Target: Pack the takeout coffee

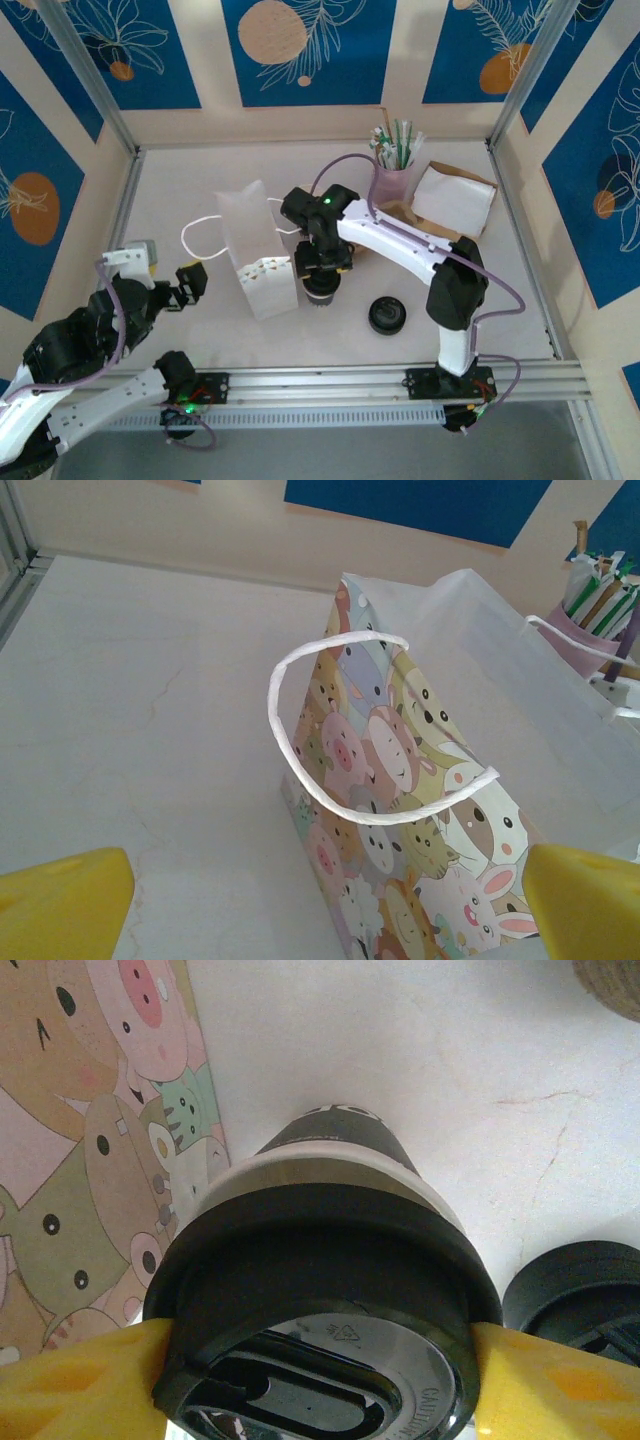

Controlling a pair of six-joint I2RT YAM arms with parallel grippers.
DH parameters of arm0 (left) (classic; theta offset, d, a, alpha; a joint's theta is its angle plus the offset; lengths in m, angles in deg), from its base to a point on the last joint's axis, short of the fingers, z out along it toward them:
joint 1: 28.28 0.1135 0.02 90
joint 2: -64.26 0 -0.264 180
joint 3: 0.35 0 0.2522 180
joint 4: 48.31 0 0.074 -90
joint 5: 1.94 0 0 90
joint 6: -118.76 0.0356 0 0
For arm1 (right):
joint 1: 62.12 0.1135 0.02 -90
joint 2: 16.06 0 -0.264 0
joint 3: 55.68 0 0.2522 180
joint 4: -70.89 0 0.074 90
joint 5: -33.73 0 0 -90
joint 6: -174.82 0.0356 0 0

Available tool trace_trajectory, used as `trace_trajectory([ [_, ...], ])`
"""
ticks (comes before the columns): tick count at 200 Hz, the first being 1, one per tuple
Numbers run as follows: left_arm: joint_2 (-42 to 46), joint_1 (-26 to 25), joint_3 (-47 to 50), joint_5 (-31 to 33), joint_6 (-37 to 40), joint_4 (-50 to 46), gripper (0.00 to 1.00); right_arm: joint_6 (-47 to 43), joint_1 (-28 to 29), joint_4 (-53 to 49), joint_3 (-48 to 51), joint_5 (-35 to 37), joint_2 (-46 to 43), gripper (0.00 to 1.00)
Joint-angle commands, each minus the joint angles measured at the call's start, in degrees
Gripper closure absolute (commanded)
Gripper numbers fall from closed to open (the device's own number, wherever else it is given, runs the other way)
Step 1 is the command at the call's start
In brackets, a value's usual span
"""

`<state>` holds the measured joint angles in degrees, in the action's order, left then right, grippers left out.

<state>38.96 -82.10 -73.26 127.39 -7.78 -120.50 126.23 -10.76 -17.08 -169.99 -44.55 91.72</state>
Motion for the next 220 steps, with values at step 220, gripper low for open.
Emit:
trace_trajectory([
  [220,1.14,-0.41,1.96,1.19,2.61,0.34,0.0,-0.18,0.89,-4.7,-5.59,0.93,6.03,0.3],
])
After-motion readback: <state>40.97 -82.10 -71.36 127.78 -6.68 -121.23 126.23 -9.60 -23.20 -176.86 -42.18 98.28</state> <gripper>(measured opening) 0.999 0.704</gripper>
